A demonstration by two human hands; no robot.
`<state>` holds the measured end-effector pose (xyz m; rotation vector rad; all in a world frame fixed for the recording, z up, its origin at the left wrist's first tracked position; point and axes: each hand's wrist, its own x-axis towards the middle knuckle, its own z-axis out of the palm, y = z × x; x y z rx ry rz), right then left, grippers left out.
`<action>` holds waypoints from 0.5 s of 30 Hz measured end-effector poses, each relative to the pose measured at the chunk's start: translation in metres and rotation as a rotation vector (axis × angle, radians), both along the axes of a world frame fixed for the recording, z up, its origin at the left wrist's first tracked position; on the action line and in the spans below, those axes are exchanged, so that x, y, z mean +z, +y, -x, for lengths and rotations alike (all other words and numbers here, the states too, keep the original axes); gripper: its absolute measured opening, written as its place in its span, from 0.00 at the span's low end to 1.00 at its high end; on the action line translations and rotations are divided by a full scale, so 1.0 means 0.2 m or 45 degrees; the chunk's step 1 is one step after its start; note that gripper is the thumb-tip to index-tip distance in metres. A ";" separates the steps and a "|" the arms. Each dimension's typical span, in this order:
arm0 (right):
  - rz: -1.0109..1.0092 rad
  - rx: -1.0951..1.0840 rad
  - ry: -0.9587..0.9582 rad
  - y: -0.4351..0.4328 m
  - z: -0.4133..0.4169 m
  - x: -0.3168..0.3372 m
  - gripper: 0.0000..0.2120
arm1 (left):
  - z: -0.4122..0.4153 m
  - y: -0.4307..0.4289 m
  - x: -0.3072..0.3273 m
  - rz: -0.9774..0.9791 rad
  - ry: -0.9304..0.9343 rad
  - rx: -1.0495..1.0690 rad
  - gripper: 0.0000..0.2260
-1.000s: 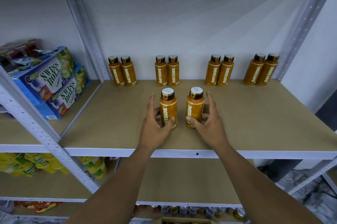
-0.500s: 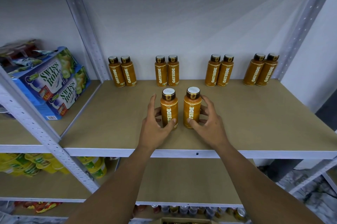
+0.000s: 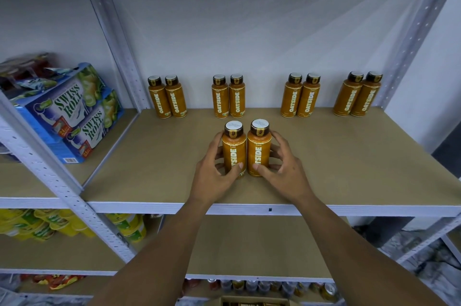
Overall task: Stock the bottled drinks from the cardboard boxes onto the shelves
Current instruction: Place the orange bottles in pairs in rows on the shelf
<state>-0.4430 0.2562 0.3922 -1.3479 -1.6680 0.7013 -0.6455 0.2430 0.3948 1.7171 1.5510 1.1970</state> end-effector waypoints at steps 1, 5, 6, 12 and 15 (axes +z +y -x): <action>0.002 0.004 0.002 0.00 0.00 0.00 0.45 | 0.00 0.00 0.00 0.001 0.002 -0.006 0.41; -0.009 0.017 0.004 0.00 0.00 0.00 0.45 | 0.00 0.00 0.00 -0.002 0.004 -0.017 0.41; -0.013 0.019 0.008 0.00 0.00 0.00 0.44 | 0.00 0.00 0.00 -0.004 0.004 -0.020 0.41; -0.024 0.023 0.012 0.00 0.00 0.01 0.44 | 0.00 0.00 0.01 -0.007 0.008 -0.027 0.40; -0.027 0.020 0.006 0.00 0.00 0.00 0.44 | 0.00 -0.01 0.02 -0.018 -0.004 -0.037 0.40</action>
